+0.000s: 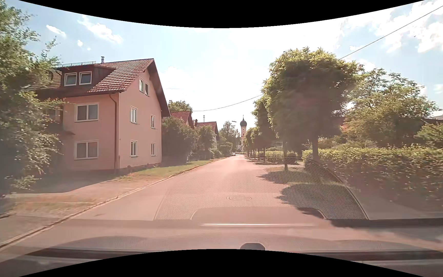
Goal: Follow the waypoints while adhering to traffic rules and regulations
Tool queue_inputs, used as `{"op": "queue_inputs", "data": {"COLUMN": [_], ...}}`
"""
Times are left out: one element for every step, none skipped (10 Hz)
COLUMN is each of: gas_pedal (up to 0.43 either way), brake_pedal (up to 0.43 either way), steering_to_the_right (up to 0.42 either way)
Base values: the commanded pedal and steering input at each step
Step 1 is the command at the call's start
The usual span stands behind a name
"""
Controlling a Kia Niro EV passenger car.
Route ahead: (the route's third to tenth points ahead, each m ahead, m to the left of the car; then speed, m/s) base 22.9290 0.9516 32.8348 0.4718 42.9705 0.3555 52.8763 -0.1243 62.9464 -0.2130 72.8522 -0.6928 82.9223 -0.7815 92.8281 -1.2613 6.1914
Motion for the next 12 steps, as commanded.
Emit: {"op": "queue_inputs", "data": {"gas_pedal": [0.11, 0.11, 0.11, 0.11, 0.118, 0.13, 0.13, 0.13, 0.13, 0.13, 0.13, 0.13], "brake_pedal": [0.0, 0.0, 0.0, 0.0, 0.0, 0.0, 0.0, 0.0, 0.0, 0.0, 0.0, 0.0], "steering_to_the_right": [0.008, 0.008, 0.008, 0.009, 0.009, 0.008, 0.007, 0.007, 0.007, 0.007, 0.008, 0.01]}}
